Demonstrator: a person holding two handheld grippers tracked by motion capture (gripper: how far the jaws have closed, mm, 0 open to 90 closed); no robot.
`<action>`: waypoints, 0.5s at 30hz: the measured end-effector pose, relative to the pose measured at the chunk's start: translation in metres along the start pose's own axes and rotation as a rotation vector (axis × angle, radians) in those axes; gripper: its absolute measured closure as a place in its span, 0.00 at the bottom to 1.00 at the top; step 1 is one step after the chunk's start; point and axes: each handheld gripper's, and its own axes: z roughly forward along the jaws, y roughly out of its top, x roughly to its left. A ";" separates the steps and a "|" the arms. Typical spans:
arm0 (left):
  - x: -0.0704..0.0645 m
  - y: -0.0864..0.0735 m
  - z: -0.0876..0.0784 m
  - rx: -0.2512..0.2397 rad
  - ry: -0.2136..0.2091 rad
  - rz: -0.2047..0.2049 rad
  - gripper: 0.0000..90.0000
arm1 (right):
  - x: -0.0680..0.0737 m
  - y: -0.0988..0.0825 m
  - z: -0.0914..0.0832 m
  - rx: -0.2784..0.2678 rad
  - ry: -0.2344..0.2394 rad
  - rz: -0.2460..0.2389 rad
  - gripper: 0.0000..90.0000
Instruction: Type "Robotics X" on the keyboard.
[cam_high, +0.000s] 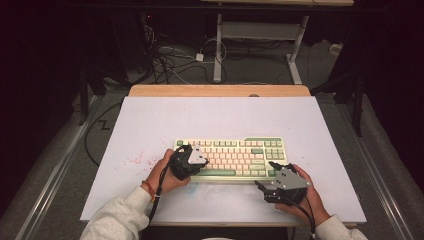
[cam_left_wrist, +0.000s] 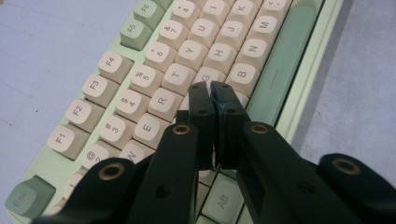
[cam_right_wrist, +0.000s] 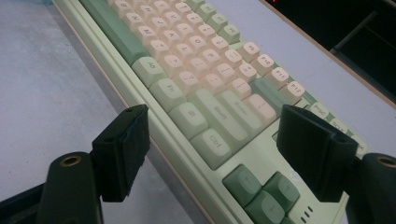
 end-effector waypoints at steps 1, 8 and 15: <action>0.000 0.000 -0.001 -0.004 0.004 0.000 0.95 | 0.000 0.000 0.000 -0.001 0.001 0.002 0.29; -0.002 -0.006 -0.013 -0.028 0.039 -0.001 0.90 | 0.000 0.000 -0.001 -0.005 0.004 -0.002 0.29; 0.000 -0.013 -0.025 -0.061 0.077 0.002 0.75 | 0.001 0.001 0.000 -0.004 0.008 0.001 0.29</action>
